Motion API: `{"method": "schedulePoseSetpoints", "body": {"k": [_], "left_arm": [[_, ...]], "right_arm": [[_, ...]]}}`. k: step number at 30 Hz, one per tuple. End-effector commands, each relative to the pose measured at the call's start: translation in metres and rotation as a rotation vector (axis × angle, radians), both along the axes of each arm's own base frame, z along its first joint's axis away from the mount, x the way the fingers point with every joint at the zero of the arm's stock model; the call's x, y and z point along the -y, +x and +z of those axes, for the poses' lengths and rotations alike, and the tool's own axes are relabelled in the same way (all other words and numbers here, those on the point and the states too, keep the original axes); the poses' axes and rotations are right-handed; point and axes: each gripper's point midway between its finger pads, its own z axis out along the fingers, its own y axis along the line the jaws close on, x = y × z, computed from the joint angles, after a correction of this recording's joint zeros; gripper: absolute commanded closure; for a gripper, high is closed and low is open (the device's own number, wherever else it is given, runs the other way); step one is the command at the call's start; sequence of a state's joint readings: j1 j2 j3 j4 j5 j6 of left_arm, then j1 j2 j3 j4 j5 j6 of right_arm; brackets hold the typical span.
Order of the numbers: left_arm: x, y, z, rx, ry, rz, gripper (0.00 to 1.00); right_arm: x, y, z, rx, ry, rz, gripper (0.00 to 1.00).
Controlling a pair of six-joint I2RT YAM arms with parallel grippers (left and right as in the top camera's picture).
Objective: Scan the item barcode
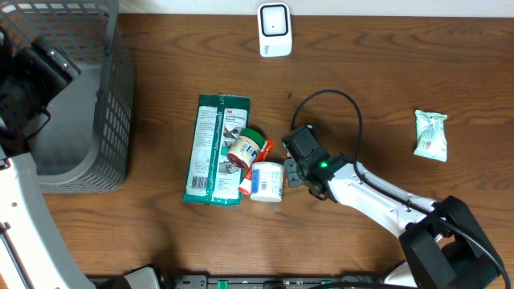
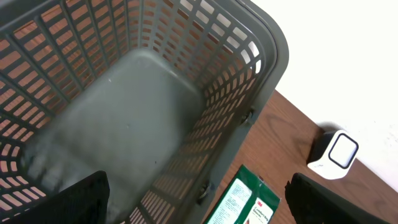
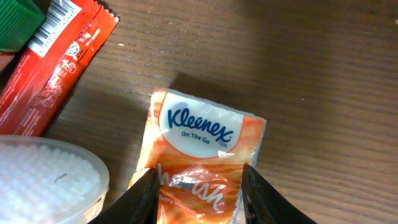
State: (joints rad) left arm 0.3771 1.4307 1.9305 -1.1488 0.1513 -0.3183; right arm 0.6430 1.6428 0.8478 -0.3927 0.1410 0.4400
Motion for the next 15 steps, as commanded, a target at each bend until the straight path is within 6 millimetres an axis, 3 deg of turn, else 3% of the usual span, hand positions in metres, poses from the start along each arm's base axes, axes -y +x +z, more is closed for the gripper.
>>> {"method": "schedulePoseSetpoints", "body": {"k": [1, 7, 15], "left_arm": [[-0.002, -0.001, 0.0, 0.001, -0.006, 0.012, 0.12], [-0.002, -0.001, 0.0, 0.0, -0.005, 0.011, 0.12], [-0.002, -0.001, 0.0, 0.0, -0.005, 0.011, 0.12]], "right_arm": [[0.017, 0.004, -0.007, 0.026, -0.092, -0.026, 0.62], [0.038, 0.015, 0.001, -0.021, -0.09, -0.087, 0.62], [0.03, 0.032, 0.039, -0.056, -0.048, -0.049, 0.62]]}}
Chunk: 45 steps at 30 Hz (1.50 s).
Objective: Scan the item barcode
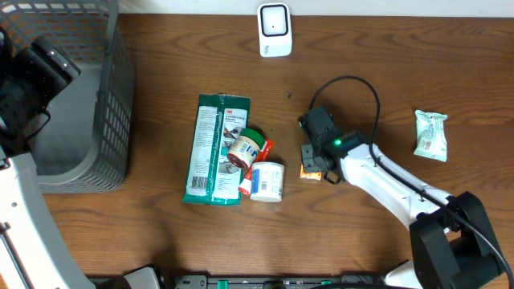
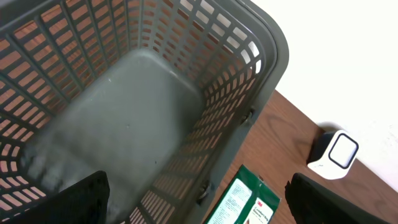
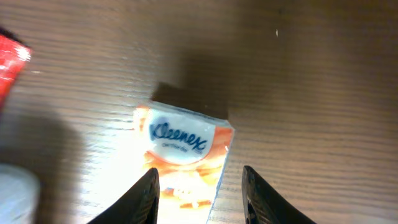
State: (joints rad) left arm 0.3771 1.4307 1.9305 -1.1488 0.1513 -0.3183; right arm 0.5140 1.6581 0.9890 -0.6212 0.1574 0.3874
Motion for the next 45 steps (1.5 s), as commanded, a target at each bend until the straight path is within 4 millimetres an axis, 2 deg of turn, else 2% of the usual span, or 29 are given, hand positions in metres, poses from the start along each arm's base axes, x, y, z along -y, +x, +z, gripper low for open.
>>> {"method": "schedulePoseSetpoints", "body": {"k": [1, 5, 14, 20, 26, 33, 40, 45], "left_arm": [[-0.002, -0.001, 0.0, 0.0, -0.005, 0.011, 0.12], [-0.002, -0.001, 0.0, 0.0, -0.005, 0.011, 0.12], [-0.002, -0.001, 0.0, 0.0, -0.005, 0.011, 0.12], [-0.002, -0.001, 0.0, 0.001, -0.006, 0.012, 0.12], [-0.002, -0.001, 0.0, 0.001, -0.006, 0.012, 0.12], [-0.002, -0.001, 0.0, 0.001, -0.006, 0.012, 0.12], [-0.002, -0.001, 0.0, 0.0, -0.005, 0.011, 0.12], [-0.002, -0.001, 0.0, 0.0, -0.005, 0.011, 0.12]], "right_arm": [[-0.017, 0.013, 0.021, 0.015, 0.054, 0.041, 0.62], [-0.033, 0.009, 0.023, 0.005, 0.109, 0.07, 0.62], [-0.051, 0.003, 0.024, 0.008, 0.144, 0.039, 0.59], [-0.058, -0.001, 0.009, -0.016, 0.124, 0.055, 0.56], [-0.045, -0.001, -0.016, -0.047, 0.034, 0.016, 0.55], [-0.043, 0.0, -0.007, -0.028, 0.033, 0.013, 0.54], [-0.028, -0.016, -0.012, -0.08, -0.056, 0.019, 0.54], [-0.006, -0.011, -0.008, -0.046, -0.19, 0.061, 0.51]]}}
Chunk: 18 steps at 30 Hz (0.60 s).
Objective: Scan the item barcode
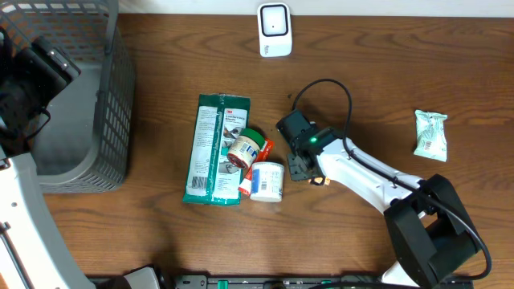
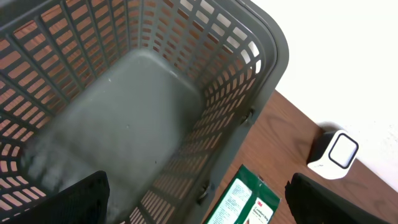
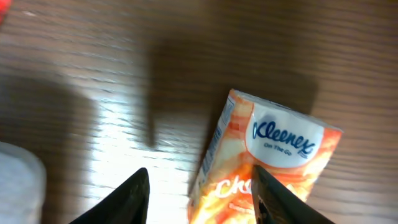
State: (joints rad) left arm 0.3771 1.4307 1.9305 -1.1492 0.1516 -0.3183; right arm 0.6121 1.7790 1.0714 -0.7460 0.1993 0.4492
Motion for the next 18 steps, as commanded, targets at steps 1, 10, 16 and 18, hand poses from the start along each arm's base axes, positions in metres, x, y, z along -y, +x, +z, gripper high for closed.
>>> {"method": "schedulePoseSetpoints", "body": {"k": [1, 10, 16, 18], "left_arm": [[-0.002, -0.001, 0.0, 0.001, -0.005, 0.012, 0.12], [-0.002, -0.001, 0.0, 0.001, -0.005, 0.012, 0.12], [-0.002, -0.001, 0.0, 0.001, -0.005, 0.012, 0.12], [-0.002, -0.001, 0.0, 0.001, -0.005, 0.012, 0.12]], "right_arm": [[0.014, 0.012, 0.012, 0.07, -0.097, 0.054, 0.51], [0.007, 0.02, 0.019, 0.069, -0.072, 0.13, 0.51], [-0.011, 0.019, 0.04, 0.027, 0.008, 0.141, 0.5], [-0.015, 0.017, 0.042, 0.015, 0.032, 0.128, 0.5]]}}
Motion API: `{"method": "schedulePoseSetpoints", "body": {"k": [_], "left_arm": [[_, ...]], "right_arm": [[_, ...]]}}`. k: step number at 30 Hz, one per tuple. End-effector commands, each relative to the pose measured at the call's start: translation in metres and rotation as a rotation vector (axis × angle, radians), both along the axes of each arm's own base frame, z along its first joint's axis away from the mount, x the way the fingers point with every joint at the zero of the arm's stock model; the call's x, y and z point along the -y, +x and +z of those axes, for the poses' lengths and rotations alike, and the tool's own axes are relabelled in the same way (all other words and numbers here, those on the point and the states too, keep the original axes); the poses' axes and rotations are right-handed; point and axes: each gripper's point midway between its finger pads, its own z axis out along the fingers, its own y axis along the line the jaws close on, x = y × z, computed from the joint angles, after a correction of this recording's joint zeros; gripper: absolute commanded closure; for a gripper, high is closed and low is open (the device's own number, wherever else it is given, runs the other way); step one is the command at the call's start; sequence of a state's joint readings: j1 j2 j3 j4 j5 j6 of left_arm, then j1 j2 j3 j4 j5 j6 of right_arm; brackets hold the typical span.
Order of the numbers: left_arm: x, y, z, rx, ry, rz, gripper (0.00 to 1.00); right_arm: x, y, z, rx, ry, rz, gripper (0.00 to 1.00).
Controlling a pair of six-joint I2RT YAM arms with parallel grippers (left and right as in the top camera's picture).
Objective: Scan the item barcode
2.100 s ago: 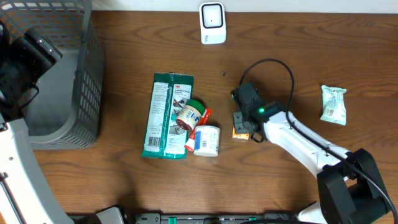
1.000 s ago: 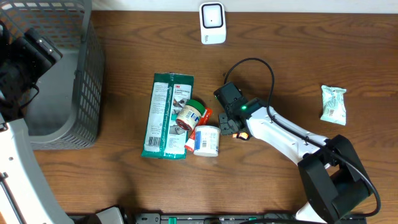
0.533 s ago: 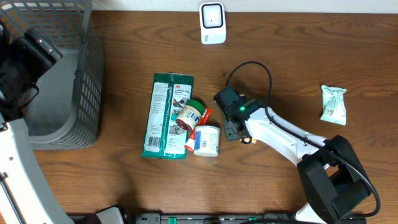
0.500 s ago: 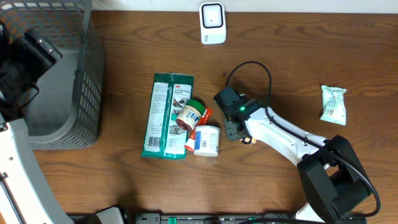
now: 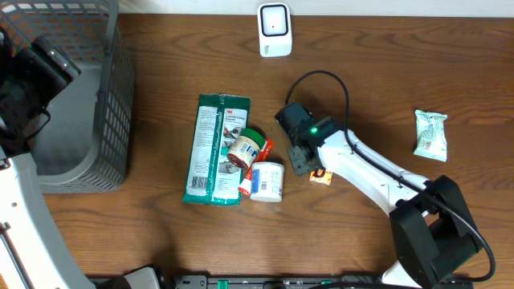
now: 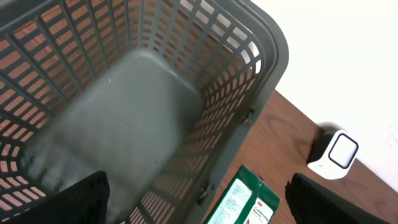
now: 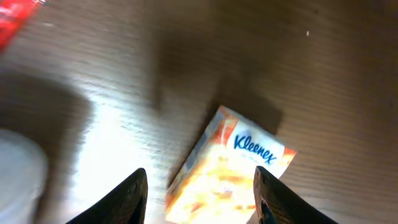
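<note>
An orange Kleenex tissue pack point(image 7: 231, 167) lies slantwise on the wooden table, also visible in the overhead view as the tissue pack point(image 5: 321, 176). My right gripper point(image 7: 200, 198) hovers open just above it, its fingers point(image 7: 127, 198) spread wider than the pack. The gripper's body covers part of the pack from above. The white barcode scanner point(image 5: 275, 30) stands at the table's far edge. My left gripper point(image 6: 199, 205) hangs open over the grey basket point(image 6: 155, 112), holding nothing.
Left of the pack lie a green 3M packet point(image 5: 215, 148), a small green-lidded jar point(image 5: 245, 148), a red wrapper point(image 5: 263, 151) and a white tub point(image 5: 267, 181). A white-green sachet point(image 5: 431, 135) lies far right. The grey basket point(image 5: 112, 96) fills the left.
The tissue pack has turned further and now lies diagonally, looking smaller in the right wrist view. The right gripper has shifted slightly toward the scanner. The left arm has not moved.
The right gripper first sat low with its fingers close either side of the tissue pack beside the white tub. Then gripper and pack were further right. Later the fingers stood wider and the pack was turned; now it lies diagonally under the open gripper.
</note>
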State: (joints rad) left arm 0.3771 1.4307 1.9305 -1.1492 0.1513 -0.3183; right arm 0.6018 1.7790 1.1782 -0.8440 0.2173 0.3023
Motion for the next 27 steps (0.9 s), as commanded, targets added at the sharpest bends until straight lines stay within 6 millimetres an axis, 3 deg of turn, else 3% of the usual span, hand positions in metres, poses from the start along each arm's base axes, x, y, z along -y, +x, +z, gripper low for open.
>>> {"method": "schedulePoseSetpoints", "body": {"k": [1, 9, 13, 27], "left_arm": [[-0.002, -0.001, 0.0, 0.001, -0.005, 0.011, 0.12], [-0.002, -0.001, 0.0, 0.001, -0.005, 0.011, 0.12], [-0.002, -0.001, 0.0, 0.001, -0.005, 0.011, 0.12], [-0.002, -0.001, 0.0, 0.001, -0.005, 0.011, 0.12]], "right_arm": [[-0.014, 0.002, 0.016, 0.003, 0.082, -0.004, 0.49], [-0.011, -0.004, 0.015, -0.017, 0.089, -0.094, 0.49], [-0.009, -0.005, 0.013, -0.012, 0.092, -0.147, 0.43], [0.022, -0.016, -0.036, 0.056, 0.009, -0.203, 0.43]]}}
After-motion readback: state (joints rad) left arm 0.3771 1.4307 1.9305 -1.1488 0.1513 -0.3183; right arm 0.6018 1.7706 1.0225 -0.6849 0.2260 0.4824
